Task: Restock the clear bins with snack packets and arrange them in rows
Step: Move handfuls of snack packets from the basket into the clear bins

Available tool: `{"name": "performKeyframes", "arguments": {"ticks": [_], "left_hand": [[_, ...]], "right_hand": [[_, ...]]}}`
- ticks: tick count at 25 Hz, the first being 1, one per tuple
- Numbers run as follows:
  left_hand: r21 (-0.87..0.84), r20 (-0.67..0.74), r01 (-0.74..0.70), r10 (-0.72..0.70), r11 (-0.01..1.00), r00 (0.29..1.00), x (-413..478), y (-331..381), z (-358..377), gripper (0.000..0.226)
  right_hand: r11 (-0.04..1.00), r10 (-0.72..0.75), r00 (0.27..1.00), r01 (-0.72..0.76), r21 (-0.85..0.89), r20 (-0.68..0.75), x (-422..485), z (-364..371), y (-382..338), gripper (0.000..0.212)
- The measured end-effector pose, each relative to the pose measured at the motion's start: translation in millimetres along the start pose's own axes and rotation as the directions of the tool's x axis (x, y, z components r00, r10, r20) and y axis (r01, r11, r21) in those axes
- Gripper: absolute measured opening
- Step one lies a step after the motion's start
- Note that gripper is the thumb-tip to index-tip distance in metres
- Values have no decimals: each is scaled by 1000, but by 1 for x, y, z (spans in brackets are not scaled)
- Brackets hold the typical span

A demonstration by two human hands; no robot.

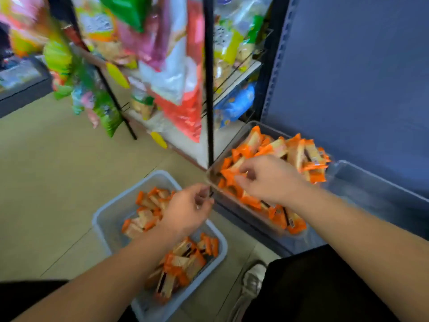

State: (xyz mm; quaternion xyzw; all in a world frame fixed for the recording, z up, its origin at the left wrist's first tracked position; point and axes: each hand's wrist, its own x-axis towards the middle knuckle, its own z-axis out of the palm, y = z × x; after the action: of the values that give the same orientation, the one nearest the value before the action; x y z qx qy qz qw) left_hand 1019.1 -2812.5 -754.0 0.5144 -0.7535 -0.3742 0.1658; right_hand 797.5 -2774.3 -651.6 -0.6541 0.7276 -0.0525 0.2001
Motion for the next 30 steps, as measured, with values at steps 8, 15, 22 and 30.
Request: {"name": "performKeyframes", "arguments": {"ticks": [8,15,22,30], "left_hand": [[221,270,531,-575,818,772,-63,-181,-1,25],[416,37,476,-537,775,843,-58,-262,28,62],[253,61,624,-656,739,752,-49,-290,25,76],[332,213,574,-653,748,727,-42,-270,26,40]], "right_hand": [[983,29,833,-123,134,553,37,214,-84,38],[970,228,778,-133,-202,585,71,322,-62,57],[958,284,703,-179,-225,652,87,338,-80,126],[971,230,703,-121,-206,673,78,339,-75,131]]}}
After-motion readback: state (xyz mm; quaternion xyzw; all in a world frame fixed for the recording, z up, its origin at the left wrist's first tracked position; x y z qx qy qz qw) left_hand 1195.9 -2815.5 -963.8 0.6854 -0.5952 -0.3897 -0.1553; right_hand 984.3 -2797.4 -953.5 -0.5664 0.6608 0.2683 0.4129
